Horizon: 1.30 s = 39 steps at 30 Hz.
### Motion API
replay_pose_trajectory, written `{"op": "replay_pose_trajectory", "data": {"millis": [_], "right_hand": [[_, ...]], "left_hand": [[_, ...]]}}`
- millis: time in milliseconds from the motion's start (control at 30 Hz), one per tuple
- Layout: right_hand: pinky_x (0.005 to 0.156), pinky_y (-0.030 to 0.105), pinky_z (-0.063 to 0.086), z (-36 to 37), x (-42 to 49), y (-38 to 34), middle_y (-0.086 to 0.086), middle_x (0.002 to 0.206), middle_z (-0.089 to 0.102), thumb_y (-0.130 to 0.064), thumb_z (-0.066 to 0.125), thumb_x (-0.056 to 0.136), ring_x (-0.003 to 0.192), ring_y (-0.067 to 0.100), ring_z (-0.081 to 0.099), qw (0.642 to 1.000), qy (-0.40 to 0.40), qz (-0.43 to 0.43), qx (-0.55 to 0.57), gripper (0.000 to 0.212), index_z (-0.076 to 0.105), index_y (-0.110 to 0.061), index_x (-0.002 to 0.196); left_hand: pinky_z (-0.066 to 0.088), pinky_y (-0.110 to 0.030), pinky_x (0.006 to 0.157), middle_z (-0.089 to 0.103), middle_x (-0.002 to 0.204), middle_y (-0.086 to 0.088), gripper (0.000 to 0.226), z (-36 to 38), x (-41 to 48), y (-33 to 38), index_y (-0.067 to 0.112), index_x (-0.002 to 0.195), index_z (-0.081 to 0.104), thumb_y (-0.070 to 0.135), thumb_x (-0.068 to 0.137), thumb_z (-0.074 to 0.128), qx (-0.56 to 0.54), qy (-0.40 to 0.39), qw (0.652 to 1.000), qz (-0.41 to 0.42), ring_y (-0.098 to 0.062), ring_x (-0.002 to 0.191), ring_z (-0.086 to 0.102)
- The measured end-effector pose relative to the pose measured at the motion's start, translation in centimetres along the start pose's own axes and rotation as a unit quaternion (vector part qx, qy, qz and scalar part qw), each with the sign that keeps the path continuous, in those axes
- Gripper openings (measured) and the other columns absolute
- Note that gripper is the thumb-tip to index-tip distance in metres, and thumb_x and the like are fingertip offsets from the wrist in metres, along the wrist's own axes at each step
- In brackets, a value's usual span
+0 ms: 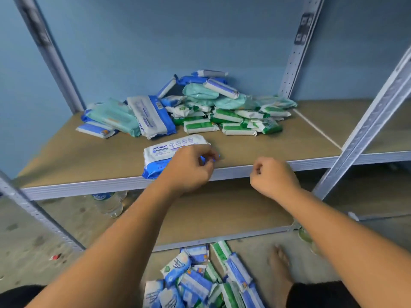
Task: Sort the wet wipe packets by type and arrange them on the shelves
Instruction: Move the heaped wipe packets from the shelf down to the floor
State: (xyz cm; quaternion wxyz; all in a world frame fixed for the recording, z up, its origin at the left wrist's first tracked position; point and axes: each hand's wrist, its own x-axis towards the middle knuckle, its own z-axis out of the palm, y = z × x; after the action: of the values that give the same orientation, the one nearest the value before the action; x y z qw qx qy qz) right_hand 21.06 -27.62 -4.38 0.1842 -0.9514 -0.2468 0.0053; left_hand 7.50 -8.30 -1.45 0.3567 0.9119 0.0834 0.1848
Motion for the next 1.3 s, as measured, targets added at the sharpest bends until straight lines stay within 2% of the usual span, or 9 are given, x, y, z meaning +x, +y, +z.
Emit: {"op": "replay_pose_trajectory", "data": {"millis": [167, 300, 433, 633, 733, 833, 1000, 1133, 1300], "right_hand": [[0.079, 0.037, 0.055, -2.5, 4.2, -0.3, -0.002, 0.094, 0.067, -0.027, 0.058, 0.083, 0.088, 0.026, 0.061, 0.993, 0.087, -0.001, 0.075, 0.026, 0.064, -0.026, 0.108], [0.093, 0.04, 0.049, -1.0, 7.9, 0.7, 0.005, 0.118, 0.058, -0.022, 0.06, 0.079, 0.108, 0.029, 0.056, 0.989, 0.087, 0.039, 0.112, 0.046, 0.061, -0.021, 0.124], [0.104, 0.041, 0.033, -0.1, 11.2, 1.1, 0.008, 0.138, 0.044, -0.024, 0.063, 0.075, 0.124, 0.034, 0.038, 0.992, 0.106, 0.057, 0.027, 0.064, 0.049, -0.024, 0.137], [0.096, 0.046, 0.035, 0.1, 14.0, 1.6, 0.0, 0.142, 0.039, -0.036, 0.056, 0.074, 0.121, 0.031, 0.034, 0.991, 0.107, 0.078, 0.004, 0.07, 0.039, -0.034, 0.141], [0.098, 0.046, 0.032, 0.3, 14.8, 2.1, 0.0, 0.14, 0.037, -0.046, 0.054, 0.083, 0.121, 0.031, 0.032, 0.992, 0.101, 0.07, -0.022, 0.055, 0.048, -0.037, 0.137], [0.1, 0.046, 0.031, 0.2, 15.3, 2.5, 0.003, 0.138, 0.039, -0.052, 0.053, 0.087, 0.123, 0.032, 0.032, 0.992, 0.097, 0.085, -0.001, 0.041, 0.057, -0.037, 0.126], [0.095, 0.046, 0.031, -0.1, 14.9, 3.7, 0.003, 0.129, 0.043, -0.053, 0.048, 0.093, 0.119, 0.032, 0.034, 0.987, 0.089, 0.129, -0.027, 0.028, 0.06, -0.027, 0.095], [0.095, 0.044, 0.035, -0.7, 14.1, 4.2, 0.005, 0.126, 0.045, -0.036, 0.065, 0.081, 0.118, 0.034, 0.04, 0.984, 0.098, 0.146, -0.044, 0.03, 0.06, -0.021, 0.107], [0.103, 0.043, 0.035, -2.2, 12.7, 4.7, 0.009, 0.133, 0.041, -0.035, 0.065, 0.068, 0.128, 0.034, 0.038, 0.976, 0.058, 0.208, 0.002, 0.068, 0.046, -0.021, 0.132]], "left_hand": [[0.048, -0.027, 0.068, 0.062, 0.085, 0.014, 0.025, -2.4, 4.3, -1.6, 0.028, 0.095, 0.071, 0.015, 0.081, 0.055, 0.158, -0.027, 0.985, 0.071, 0.001, 0.071, 0.053], [0.044, -0.026, 0.071, 0.057, 0.089, 0.014, 0.024, -2.1, 6.5, -4.3, 0.031, 0.095, 0.07, 0.013, 0.083, 0.06, 0.144, 0.01, 0.989, 0.011, 0.0, 0.078, 0.053], [0.047, -0.029, 0.082, 0.06, 0.101, 0.004, 0.024, -1.4, 10.0, -4.8, 0.024, 0.107, 0.071, 0.015, 0.087, 0.062, 0.135, 0.041, 0.99, -0.004, -0.012, 0.089, 0.055], [0.039, -0.036, 0.108, 0.056, 0.138, -0.004, 0.043, 0.9, 14.3, -6.7, 0.019, 0.133, 0.061, 0.03, 0.091, 0.057, 0.147, -0.001, 0.987, -0.06, -0.023, 0.131, 0.046], [0.034, -0.051, 0.114, 0.045, 0.151, -0.004, 0.065, 1.8, 15.7, -7.3, 0.021, 0.146, 0.048, 0.046, 0.086, 0.039, 0.172, -0.048, 0.977, -0.115, -0.028, 0.142, 0.036], [0.021, -0.059, 0.116, 0.024, 0.163, -0.004, 0.067, 2.5, 16.7, -7.5, 0.029, 0.156, 0.026, 0.041, 0.094, 0.045, 0.244, -0.084, 0.951, -0.168, -0.031, 0.15, 0.015], [0.031, -0.051, 0.108, 0.035, 0.147, -0.011, 0.052, 2.7, 17.3, -6.8, 0.022, 0.133, 0.051, 0.044, 0.087, 0.059, 0.279, -0.044, 0.938, -0.2, -0.035, 0.137, 0.027], [0.043, -0.045, 0.099, 0.051, 0.128, -0.009, 0.046, 2.3, 16.6, -6.8, 0.02, 0.118, 0.063, 0.043, 0.078, 0.062, 0.231, -0.015, 0.953, -0.194, -0.035, 0.12, 0.044], [0.054, -0.042, 0.083, 0.058, 0.108, -0.004, 0.042, 1.6, 15.4, -5.6, 0.019, 0.113, 0.066, 0.031, 0.073, 0.065, 0.181, 0.036, 0.975, -0.124, -0.028, 0.097, 0.059]]}}
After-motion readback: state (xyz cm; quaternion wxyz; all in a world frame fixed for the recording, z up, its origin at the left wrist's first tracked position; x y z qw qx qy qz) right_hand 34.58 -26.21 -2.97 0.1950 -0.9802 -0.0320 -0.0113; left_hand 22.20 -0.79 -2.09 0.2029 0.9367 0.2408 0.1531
